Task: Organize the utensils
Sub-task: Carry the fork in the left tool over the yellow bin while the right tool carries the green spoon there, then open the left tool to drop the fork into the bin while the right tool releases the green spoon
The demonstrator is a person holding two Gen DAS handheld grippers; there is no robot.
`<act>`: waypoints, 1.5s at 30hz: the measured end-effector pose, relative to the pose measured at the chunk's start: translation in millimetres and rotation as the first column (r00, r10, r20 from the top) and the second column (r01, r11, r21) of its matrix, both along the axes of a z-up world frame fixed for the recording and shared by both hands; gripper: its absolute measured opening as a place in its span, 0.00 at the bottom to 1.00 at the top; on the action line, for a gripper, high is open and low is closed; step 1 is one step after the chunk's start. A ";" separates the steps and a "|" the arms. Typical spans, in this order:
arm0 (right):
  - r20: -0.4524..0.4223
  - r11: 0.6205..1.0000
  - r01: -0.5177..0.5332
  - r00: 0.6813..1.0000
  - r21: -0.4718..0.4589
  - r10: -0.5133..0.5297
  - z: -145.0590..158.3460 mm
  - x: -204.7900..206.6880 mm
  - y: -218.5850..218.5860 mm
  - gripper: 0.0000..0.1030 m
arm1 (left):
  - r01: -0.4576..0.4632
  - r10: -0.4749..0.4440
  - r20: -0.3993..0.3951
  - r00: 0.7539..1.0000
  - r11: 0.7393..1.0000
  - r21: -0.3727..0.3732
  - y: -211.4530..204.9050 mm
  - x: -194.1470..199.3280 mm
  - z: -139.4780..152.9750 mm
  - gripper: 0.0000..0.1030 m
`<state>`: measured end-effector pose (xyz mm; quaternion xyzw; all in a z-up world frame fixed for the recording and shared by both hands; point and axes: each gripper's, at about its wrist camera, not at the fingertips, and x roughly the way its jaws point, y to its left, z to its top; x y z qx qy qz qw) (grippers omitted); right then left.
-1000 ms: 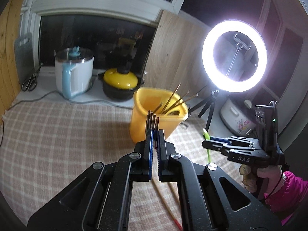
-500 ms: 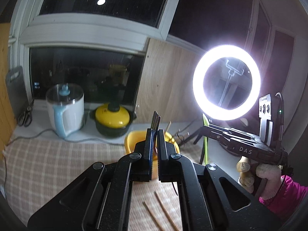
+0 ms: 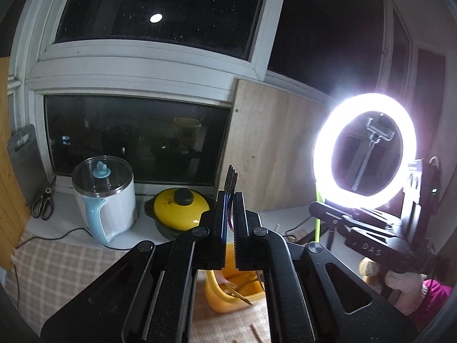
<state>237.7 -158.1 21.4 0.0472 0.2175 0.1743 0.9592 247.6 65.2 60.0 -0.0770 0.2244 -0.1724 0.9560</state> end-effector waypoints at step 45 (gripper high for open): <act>-0.213 0.998 -0.002 0.977 0.068 0.017 -89.4 14.1 -16.4 0.22 | 0.052 -0.044 -0.246 0.968 0.998 0.026 -37.0 69.2 -100.2 0.02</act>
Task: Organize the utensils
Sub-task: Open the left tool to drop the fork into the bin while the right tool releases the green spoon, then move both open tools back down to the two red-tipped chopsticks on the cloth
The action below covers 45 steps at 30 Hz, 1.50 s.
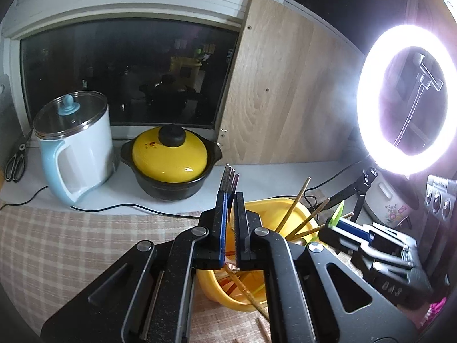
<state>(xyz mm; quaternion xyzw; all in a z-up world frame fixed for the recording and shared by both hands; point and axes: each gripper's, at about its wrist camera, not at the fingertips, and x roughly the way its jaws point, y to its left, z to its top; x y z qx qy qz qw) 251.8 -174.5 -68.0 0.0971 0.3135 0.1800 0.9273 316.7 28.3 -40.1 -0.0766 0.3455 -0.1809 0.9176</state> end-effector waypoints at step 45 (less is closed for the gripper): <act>0.003 0.998 0.048 0.999 -0.046 -0.048 2.4 -93.4 -21.6 0.64 | -0.036 0.032 0.128 0.991 0.999 0.029 1.2 -125.5 36.4 0.52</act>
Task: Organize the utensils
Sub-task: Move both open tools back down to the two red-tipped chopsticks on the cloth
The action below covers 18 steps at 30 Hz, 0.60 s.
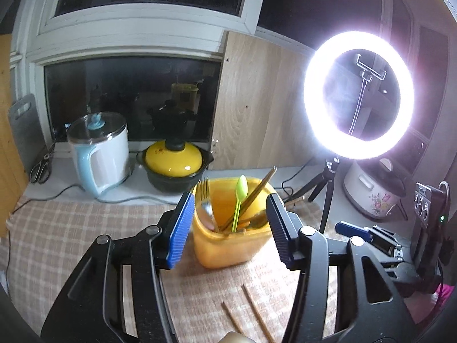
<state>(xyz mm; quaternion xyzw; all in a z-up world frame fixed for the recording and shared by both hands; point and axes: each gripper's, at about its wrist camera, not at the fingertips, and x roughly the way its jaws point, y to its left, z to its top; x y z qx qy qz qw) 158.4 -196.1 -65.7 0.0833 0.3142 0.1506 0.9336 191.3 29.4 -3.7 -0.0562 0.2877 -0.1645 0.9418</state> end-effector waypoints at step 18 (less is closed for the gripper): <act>-0.090 0.992 0.064 0.993 -0.104 -0.073 -40.9 -30.8 -19.4 0.76 | -0.159 0.143 -0.342 0.929 0.987 -0.017 7.4 -56.7 -122.4 0.68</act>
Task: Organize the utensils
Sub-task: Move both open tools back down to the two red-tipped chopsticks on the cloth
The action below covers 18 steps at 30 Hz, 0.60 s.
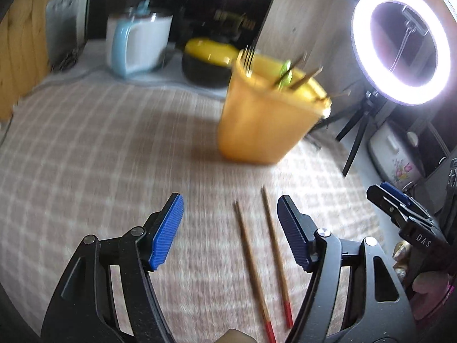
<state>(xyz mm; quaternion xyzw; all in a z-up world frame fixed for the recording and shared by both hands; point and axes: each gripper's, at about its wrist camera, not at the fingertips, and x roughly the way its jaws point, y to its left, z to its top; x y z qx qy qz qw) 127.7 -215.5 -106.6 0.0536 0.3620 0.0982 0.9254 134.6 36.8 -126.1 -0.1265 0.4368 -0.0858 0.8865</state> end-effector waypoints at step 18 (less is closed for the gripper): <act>-0.226 0.998 -0.051 0.973 0.022 0.055 -48.2 -0.9 8.9 0.76 | 0.034 -0.032 -0.185 0.982 0.999 0.007 -49.5 -26.9 -56.0 0.33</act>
